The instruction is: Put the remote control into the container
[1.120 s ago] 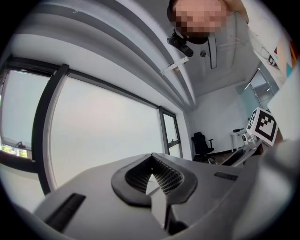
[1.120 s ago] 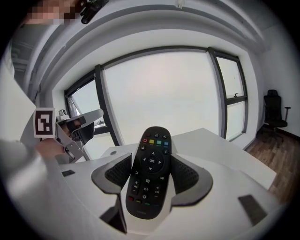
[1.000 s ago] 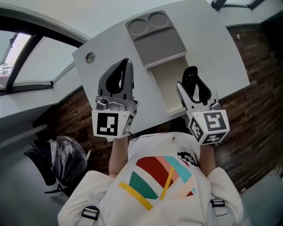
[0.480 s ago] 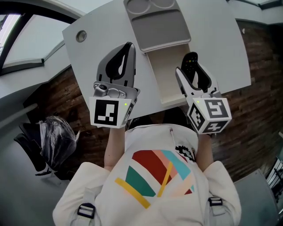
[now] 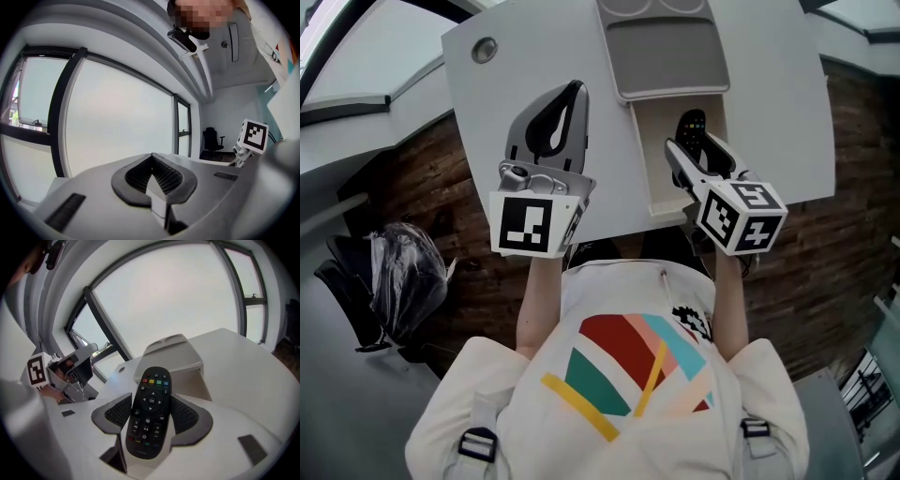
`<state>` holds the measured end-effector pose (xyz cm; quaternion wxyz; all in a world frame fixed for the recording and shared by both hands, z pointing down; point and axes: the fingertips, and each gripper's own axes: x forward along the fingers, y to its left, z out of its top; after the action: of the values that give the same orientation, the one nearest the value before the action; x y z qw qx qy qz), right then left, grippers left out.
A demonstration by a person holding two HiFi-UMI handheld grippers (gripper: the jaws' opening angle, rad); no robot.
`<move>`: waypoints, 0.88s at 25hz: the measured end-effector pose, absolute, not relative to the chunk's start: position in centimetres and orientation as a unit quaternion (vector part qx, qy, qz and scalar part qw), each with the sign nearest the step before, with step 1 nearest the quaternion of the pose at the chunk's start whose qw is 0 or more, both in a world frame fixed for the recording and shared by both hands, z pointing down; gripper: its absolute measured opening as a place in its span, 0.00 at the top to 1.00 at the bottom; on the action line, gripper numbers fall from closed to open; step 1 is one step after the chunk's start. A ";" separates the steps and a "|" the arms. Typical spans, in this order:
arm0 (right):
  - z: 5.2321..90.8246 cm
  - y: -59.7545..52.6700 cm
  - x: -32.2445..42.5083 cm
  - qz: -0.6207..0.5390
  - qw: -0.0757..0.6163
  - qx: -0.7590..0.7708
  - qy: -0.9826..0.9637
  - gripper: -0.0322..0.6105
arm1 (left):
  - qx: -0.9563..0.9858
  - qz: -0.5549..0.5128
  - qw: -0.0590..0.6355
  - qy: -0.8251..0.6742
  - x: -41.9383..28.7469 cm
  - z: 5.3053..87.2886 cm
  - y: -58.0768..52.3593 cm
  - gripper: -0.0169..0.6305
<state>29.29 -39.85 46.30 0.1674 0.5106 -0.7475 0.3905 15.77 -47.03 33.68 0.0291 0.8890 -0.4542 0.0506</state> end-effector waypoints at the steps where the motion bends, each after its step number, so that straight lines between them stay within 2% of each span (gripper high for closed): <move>1: 46.8 -39.8 29.2 0.388 0.183 0.512 -0.745 0.54 | 0.887 0.054 0.032 -0.457 15.4 33.8 -47.1 0.96; 16: 53.4 -39.7 27.4 0.363 0.360 0.468 -0.721 0.54 | 0.870 0.059 0.047 -0.487 11.4 35.0 -46.9 0.96; 22: 54.5 -39.2 27.3 0.358 0.382 0.460 -0.717 0.54 | 0.868 0.061 0.047 -0.491 11.0 35.1 -46.3 0.96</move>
<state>27.30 -39.23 54.50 0.3823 0.4603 -0.7170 0.3576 10.97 -46.31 35.10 0.0474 0.8675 -0.4913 0.0612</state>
